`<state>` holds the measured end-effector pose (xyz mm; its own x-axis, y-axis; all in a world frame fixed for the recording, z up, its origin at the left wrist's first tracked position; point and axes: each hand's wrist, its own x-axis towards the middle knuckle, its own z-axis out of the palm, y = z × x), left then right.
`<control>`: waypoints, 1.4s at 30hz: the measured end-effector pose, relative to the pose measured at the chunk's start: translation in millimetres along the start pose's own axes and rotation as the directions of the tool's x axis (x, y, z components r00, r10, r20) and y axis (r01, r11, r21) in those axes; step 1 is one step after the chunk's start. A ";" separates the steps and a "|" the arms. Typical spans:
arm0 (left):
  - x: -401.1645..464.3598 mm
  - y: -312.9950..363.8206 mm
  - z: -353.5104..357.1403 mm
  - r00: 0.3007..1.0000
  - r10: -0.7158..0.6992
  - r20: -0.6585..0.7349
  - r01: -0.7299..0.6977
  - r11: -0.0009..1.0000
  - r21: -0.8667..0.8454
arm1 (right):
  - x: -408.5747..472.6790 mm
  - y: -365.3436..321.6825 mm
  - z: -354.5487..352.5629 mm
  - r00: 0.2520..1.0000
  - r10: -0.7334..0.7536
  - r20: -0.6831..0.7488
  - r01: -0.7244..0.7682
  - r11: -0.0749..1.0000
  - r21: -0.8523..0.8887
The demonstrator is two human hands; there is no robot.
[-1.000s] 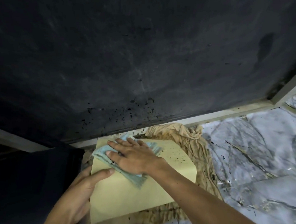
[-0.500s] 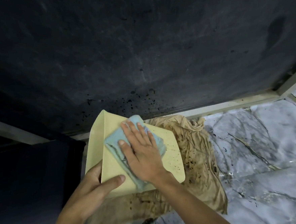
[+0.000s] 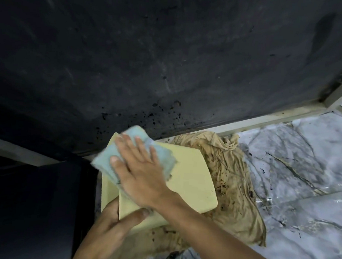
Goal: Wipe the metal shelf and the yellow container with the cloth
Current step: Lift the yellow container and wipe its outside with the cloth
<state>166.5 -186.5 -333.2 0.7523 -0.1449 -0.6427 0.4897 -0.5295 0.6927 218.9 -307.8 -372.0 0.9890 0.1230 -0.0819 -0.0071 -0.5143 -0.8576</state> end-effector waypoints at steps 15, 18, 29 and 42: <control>3.2 -15.9 -2.8 0.999 0.002 -0.048 -0.011 0.980 -0.199 | -65.9 100.1 2.9 0.966 0.177 -0.187 -0.193 0.978 -0.073; 4.1 -16.9 1.7 0.998 0.005 -0.070 -0.018 0.982 -0.189 | -79.5 89.8 4.7 0.983 0.055 -0.176 -0.069 0.995 -0.077; 8.0 -2.6 9.7 0.991 -0.051 -0.127 0.024 0.979 -0.203 | -87.1 133.3 -0.1 0.898 0.327 -0.294 -0.330 0.943 0.042; 7.7 1.6 14.0 0.990 -0.086 -0.108 0.052 0.959 -0.280 | -77.6 151.6 -9.4 0.850 0.445 -0.280 -0.426 0.895 0.130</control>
<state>167.0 -200.1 -341.7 0.7508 -0.0080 -0.6604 0.6322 -0.2809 0.7221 142.5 -403.3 -490.8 0.8792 -0.3625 -0.3093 -0.4470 -0.4025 -0.7989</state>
